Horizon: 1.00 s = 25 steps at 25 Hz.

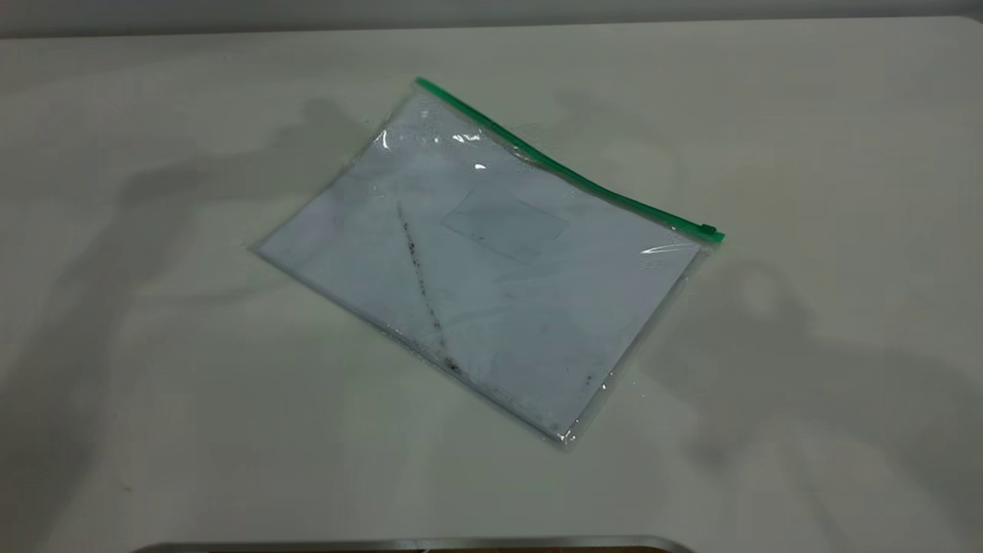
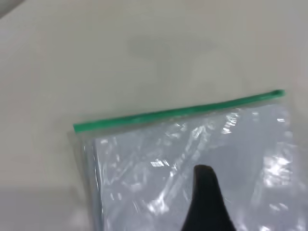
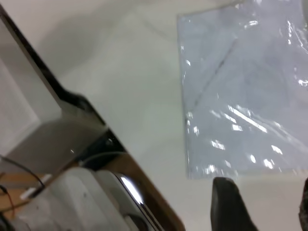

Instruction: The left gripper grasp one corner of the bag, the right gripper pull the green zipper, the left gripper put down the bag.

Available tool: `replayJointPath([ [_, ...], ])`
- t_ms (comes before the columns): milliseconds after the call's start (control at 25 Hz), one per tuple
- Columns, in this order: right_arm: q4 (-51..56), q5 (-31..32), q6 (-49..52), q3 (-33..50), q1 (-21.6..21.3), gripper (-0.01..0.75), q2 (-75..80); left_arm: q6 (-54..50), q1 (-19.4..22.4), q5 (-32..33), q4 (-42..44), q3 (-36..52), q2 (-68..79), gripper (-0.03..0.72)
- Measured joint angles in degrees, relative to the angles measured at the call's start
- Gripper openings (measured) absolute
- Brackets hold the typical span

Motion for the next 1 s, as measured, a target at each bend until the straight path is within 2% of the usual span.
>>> replayJointPath([
  [160, -8.8, 6.8, 8.7, 0.0, 0.0, 0.395, -11.7, -10.4, 1.3, 6.4, 6.7, 0.0, -11.0, 0.531],
  [320, -20.0, 8.1, 21.2, 0.1, 0.0, 0.395, -23.1, -18.4, 0.8, 13.4, 12.9, 0.0, -20.6, 0.519],
  [440, -27.1, 8.1, 29.0, 2.4, 0.0, 0.395, -30.7, -24.6, 0.5, 13.8, 15.7, 0.1, -26.2, 0.518],
  [600, -33.5, 8.1, 36.2, 11.8, 0.0, 0.395, -40.0, -32.4, 0.4, 13.8, 21.3, 2.1, -32.6, 0.518],
  [840, -35.8, 8.1, 39.8, 32.1, 0.0, 0.395, -51.2, -38.8, -1.8, 13.8, 28.4, 17.2, -44.4, 0.518],
  [1000, -35.4, 6.3, 39.8, 39.9, 0.0, 0.395, -55.6, -41.6, -3.1, 13.8, 29.2, 31.3, -53.4, 0.518],
])
